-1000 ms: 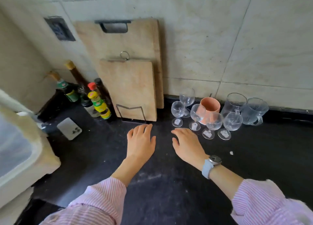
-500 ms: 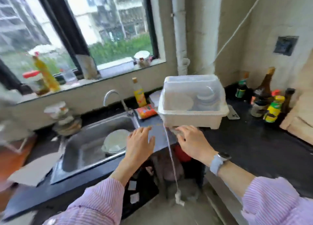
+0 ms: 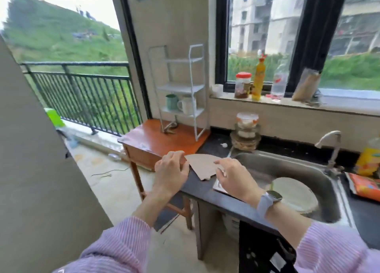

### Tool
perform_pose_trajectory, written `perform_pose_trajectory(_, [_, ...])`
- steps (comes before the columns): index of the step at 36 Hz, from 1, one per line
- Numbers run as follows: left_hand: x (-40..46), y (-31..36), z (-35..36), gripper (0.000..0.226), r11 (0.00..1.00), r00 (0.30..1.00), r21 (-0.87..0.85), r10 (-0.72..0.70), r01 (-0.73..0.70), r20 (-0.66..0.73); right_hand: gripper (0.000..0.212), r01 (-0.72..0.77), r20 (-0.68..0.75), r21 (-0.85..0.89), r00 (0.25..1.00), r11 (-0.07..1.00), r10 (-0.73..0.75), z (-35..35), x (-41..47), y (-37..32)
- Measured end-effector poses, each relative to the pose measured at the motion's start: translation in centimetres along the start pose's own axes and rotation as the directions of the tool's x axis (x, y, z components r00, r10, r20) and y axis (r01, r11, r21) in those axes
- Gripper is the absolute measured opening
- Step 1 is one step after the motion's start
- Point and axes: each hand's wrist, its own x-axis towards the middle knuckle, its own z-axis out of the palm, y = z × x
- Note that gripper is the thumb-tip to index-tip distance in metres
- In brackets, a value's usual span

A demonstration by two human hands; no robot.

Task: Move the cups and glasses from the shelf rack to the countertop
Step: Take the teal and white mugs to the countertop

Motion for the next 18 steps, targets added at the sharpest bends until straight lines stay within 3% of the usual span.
perform_pose_trajectory(7, [7.6, -8.4, 0.2, 0.034, 0.994, 0.994, -0.015, -0.105, 0.104, -0.008, 0.036, 0.056, 0.103, 0.074, 0.993, 0.996, -0.063, 6.9, 11.4, -2.1])
perform_pose_trajectory(18, [23.7, -17.4, 2.6, 0.032, 0.981, 0.988, -0.115, -0.157, 0.155, -0.002, 0.037, 0.037, 0.081, 0.133, 0.996, 0.99, -0.048, 12.9, 29.4, -2.0])
